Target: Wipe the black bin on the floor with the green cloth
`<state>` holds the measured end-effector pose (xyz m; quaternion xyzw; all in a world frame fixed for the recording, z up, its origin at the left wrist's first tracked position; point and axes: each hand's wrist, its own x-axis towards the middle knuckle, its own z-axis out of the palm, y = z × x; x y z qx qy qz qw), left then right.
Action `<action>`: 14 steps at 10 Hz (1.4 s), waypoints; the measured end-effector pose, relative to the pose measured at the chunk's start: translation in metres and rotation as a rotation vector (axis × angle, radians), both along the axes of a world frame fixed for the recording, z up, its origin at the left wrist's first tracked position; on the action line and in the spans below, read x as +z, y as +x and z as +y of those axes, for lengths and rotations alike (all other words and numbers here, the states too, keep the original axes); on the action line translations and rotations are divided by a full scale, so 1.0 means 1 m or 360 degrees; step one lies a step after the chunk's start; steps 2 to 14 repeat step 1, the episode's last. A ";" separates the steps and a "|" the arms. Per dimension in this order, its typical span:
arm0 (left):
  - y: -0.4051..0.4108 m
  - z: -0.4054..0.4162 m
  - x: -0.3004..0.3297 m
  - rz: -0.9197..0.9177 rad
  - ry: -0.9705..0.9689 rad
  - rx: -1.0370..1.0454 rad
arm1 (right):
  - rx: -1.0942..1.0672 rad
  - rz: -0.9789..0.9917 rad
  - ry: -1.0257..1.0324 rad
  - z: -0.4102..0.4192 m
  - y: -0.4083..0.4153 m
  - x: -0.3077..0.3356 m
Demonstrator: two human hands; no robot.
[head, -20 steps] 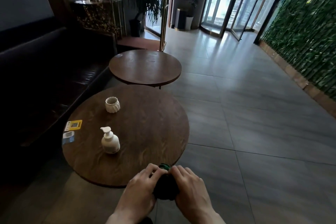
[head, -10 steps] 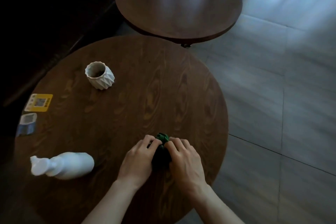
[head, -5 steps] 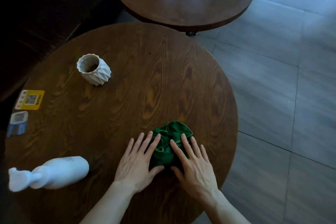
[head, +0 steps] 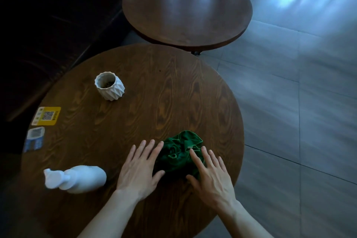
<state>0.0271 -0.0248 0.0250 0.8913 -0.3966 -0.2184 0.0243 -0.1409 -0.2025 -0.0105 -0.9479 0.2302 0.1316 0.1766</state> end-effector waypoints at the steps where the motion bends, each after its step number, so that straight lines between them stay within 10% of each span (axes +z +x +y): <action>1: -0.003 0.013 0.022 -0.0039 -0.0009 -0.0061 | -0.0008 0.0058 -0.0075 0.014 -0.007 0.021; 14: -0.003 0.013 0.022 -0.0039 -0.0009 -0.0061 | -0.0008 0.0058 -0.0075 0.014 -0.007 0.021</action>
